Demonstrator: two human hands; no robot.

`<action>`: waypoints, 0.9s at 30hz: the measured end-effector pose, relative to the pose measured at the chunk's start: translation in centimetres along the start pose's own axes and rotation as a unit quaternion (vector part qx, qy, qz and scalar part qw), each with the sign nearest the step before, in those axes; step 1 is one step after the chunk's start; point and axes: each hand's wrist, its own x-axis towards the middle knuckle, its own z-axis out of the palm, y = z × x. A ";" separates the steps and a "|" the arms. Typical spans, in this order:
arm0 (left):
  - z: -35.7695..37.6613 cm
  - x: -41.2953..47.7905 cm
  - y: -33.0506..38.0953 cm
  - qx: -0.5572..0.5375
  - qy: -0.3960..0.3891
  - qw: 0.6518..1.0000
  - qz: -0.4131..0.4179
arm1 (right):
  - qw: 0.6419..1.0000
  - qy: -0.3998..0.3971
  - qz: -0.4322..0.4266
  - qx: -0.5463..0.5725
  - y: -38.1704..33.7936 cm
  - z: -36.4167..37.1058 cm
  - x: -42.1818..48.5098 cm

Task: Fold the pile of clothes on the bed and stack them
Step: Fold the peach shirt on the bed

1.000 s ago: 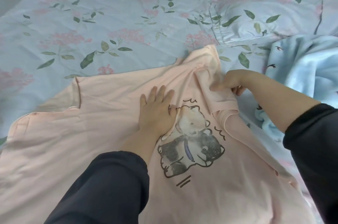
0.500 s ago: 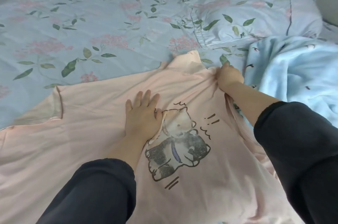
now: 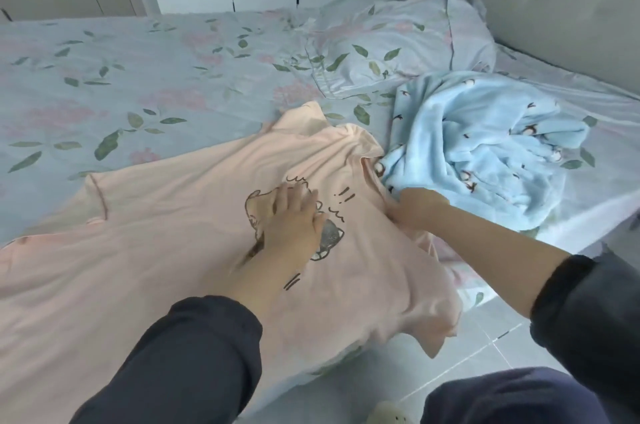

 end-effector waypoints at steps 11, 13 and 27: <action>2.3 -6.8 7.1 -0.037 -0.020 0.996 0.080 | 0.833 -0.063 0.196 0.513 8.3 -0.1 -5.0; 2.4 -6.9 7.2 -0.036 -0.009 0.996 0.076 | 0.836 -0.117 0.167 0.509 8.8 0.5 -6.4; 3.0 -6.9 6.6 -0.103 0.052 0.990 0.079 | 0.757 -0.036 0.159 0.633 11.0 1.6 -7.6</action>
